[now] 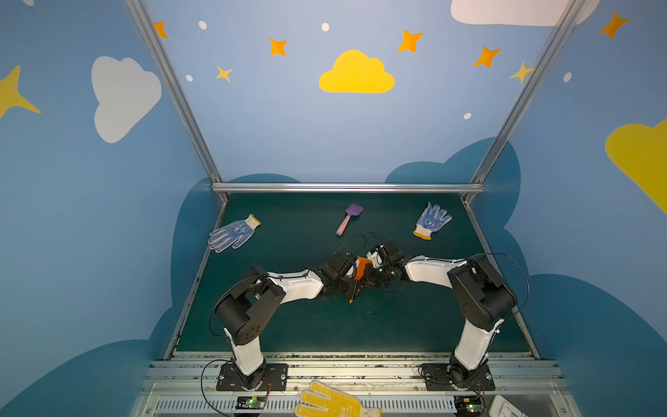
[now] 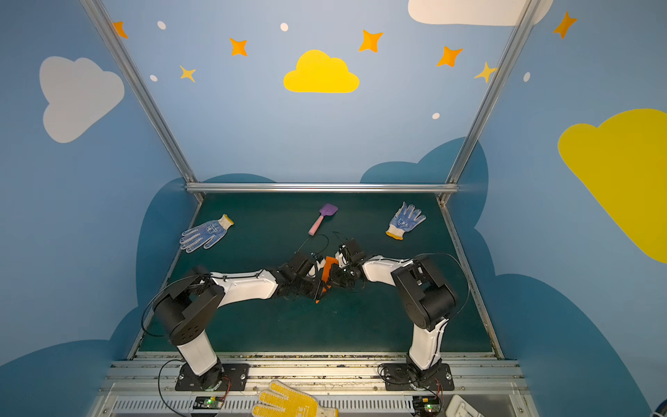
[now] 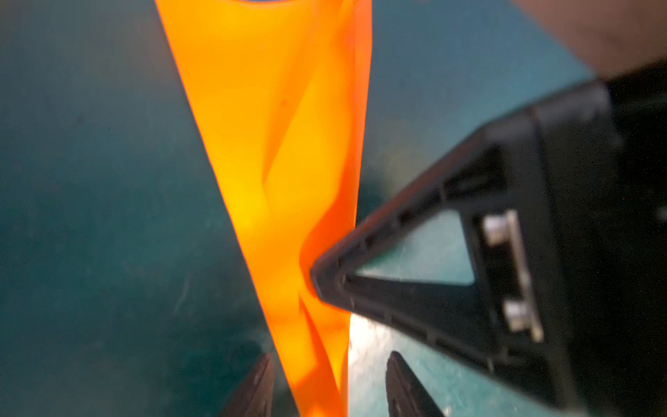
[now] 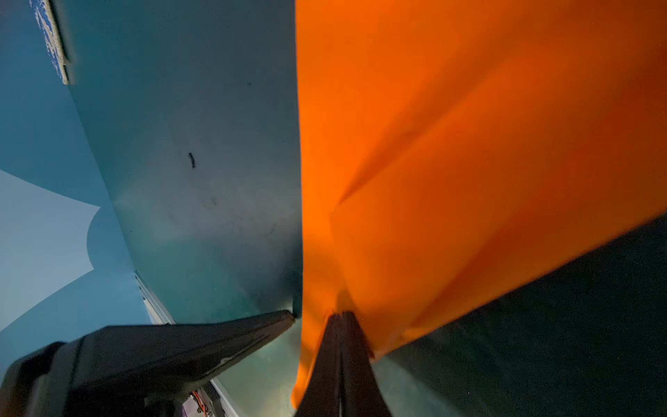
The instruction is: Fold a paper plane with a square sheet of paper (fold left side to right side)
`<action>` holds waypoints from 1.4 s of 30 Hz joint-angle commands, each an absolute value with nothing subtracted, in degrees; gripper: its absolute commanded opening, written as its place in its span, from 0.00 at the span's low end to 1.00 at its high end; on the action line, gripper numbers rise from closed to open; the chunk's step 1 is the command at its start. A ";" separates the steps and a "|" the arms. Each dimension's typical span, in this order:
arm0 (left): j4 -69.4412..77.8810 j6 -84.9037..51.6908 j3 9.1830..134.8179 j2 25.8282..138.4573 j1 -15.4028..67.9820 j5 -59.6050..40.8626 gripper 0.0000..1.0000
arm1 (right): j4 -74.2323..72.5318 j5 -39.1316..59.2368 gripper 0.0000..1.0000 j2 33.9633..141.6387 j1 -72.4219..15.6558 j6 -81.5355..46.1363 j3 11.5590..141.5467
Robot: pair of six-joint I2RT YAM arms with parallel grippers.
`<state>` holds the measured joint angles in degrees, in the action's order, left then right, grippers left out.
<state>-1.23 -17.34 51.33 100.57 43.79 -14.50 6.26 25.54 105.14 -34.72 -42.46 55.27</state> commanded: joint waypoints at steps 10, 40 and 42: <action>-8.67 -17.36 47.24 99.22 45.06 -10.20 0.43 | 6.05 24.84 0.00 105.87 -34.32 -42.98 54.84; -6.77 -17.02 47.75 102.22 45.08 -10.37 0.21 | 7.03 27.42 0.00 102.41 -37.26 -40.69 54.48; -6.77 -16.96 47.72 102.22 45.07 -10.46 0.21 | 6.89 27.29 0.00 103.07 -37.48 -40.84 55.08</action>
